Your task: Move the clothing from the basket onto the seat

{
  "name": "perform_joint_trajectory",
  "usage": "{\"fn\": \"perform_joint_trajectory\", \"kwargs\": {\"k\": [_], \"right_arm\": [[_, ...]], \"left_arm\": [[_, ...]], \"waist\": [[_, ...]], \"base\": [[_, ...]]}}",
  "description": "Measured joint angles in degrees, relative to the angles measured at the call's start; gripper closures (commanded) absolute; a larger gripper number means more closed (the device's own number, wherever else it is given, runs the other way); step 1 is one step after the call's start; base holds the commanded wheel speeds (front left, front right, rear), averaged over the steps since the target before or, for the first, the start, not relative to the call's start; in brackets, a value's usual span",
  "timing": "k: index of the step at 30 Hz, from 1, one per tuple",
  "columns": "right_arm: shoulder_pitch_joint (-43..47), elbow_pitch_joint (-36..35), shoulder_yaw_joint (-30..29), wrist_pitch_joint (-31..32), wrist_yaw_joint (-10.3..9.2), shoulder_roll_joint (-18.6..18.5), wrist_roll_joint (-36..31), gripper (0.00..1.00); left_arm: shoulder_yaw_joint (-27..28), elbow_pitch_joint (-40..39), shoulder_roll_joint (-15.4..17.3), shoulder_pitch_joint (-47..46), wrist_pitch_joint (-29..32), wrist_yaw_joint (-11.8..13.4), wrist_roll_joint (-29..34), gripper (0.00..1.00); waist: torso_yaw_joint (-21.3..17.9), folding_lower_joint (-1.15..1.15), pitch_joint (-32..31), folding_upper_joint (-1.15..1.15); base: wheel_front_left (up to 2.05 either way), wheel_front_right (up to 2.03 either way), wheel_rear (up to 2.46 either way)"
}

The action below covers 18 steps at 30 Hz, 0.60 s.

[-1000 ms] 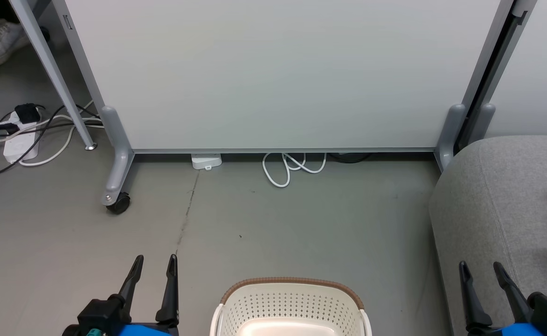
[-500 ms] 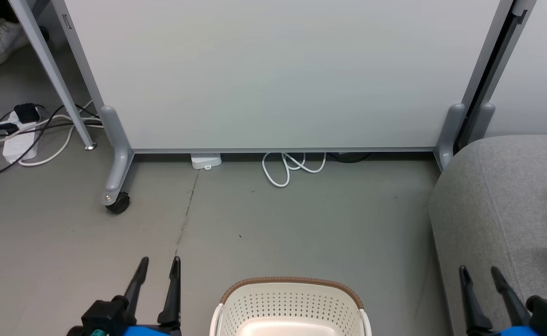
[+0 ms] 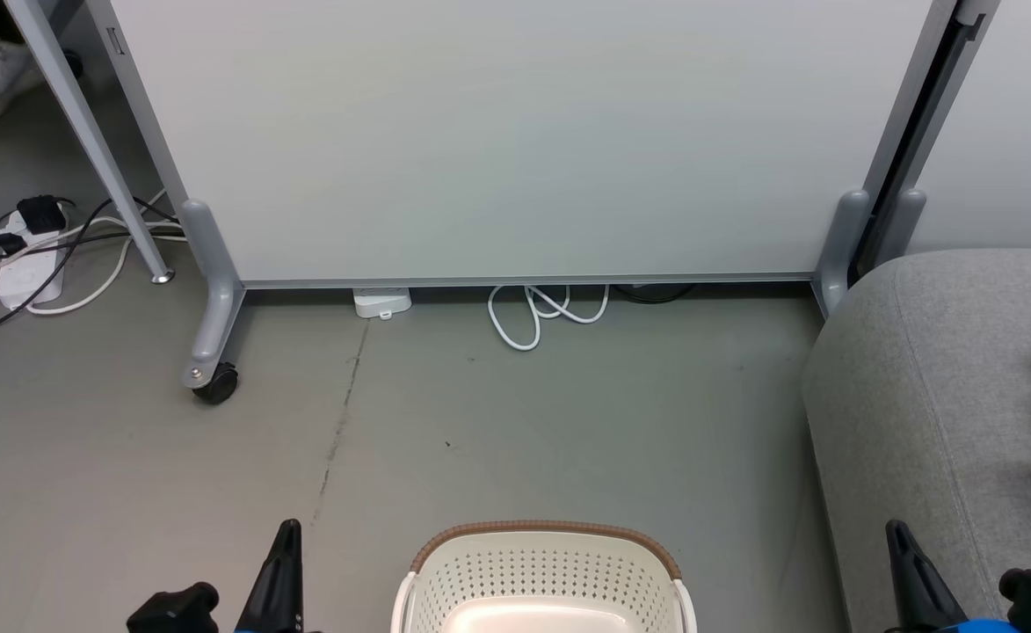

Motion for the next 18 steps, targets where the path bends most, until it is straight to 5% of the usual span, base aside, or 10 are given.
{"fn": "perform_joint_trajectory", "kwargs": {"k": [18], "right_arm": [[-2.8, 0.3, 0.4, 2.3, -0.01, 0.0, 17.2, 1.0]], "left_arm": [[2.9, -1.4, -0.2, -2.1, 4.1, 0.0, -16.3, 1.0]], "waist": [[-1.2, 0.0, 0.4, 0.0]], "base": [[0.0, 0.0, 0.0]]}}
